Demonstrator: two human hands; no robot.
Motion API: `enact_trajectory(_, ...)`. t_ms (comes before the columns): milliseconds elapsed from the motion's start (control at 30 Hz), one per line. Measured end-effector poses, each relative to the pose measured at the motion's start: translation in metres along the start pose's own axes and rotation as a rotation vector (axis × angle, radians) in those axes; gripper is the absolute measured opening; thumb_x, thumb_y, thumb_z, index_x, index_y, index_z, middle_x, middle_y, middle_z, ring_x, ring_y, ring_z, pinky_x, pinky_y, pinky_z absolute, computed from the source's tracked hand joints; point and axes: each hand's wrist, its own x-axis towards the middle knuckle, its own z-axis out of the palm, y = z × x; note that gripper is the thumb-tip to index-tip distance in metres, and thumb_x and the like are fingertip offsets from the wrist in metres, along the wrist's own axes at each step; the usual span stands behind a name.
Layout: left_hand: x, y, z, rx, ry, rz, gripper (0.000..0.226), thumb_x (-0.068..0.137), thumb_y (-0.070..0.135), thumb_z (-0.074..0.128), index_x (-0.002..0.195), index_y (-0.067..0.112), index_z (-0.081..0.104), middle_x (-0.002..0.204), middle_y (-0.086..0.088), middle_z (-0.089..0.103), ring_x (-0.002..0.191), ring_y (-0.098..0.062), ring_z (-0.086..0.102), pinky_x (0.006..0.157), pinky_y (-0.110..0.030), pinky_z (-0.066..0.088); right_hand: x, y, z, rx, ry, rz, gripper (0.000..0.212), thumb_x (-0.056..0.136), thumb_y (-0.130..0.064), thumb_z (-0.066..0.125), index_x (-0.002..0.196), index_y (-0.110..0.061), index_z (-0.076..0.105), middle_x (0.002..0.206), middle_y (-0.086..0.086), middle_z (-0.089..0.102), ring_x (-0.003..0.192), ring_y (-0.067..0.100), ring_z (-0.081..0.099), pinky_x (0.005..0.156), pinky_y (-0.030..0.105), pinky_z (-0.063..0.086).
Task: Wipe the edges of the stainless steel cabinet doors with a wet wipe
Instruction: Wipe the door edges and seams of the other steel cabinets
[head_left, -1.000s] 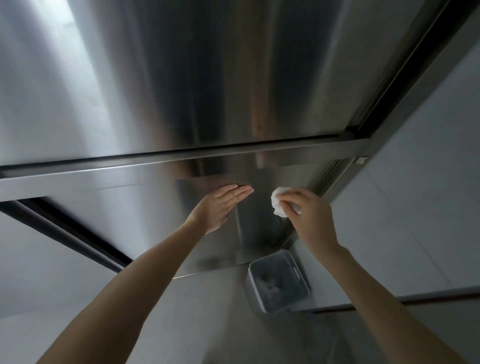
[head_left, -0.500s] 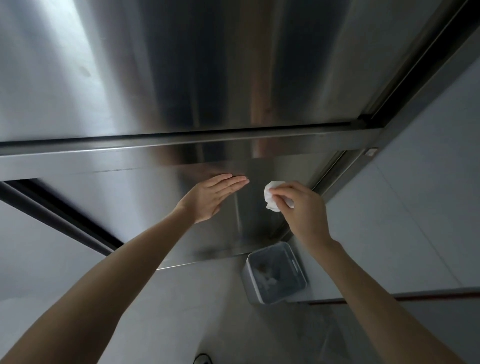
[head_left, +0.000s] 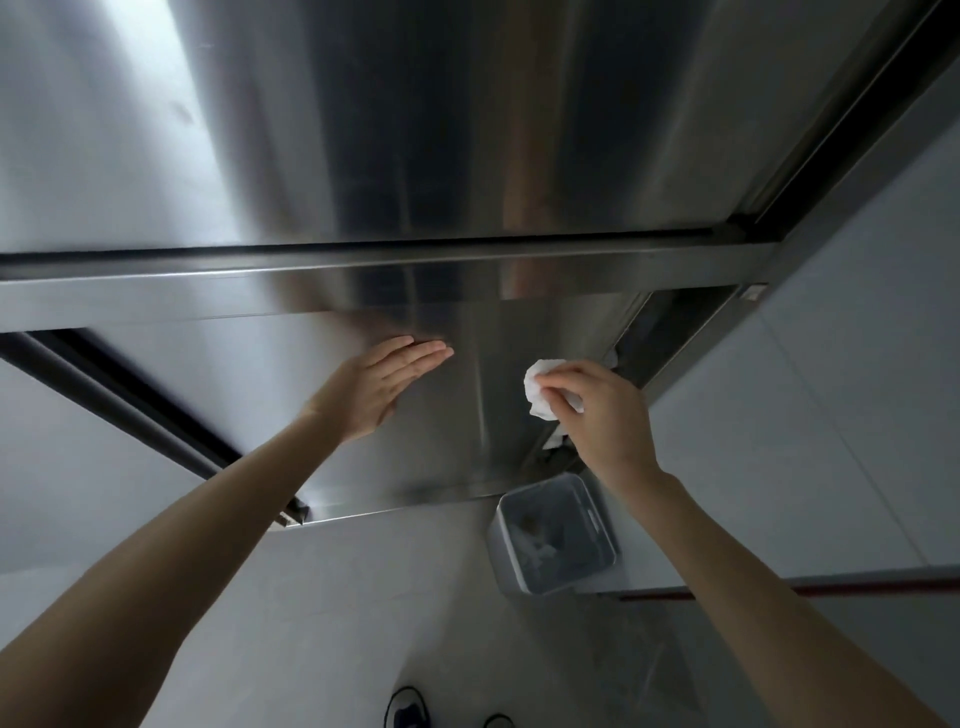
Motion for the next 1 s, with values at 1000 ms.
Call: enact_trajectory(1000,-0.028,0.041,0.07,-0.121,0.305,-0.481,0.08,0.085,0.027,0.049,0.152,0.002,0.014,0.162,-0.01,0.003,0.15,-0.026,0.001,0.122,-0.043,0.009,0.031,-0.005,0.133,0.125,0.357,-0.423,0.01,0.082,-0.002,0.071,0.091,-0.005,0.076,0.09,0.008,0.072,0.077,0.025,0.068,0.065,0.038,0.056)
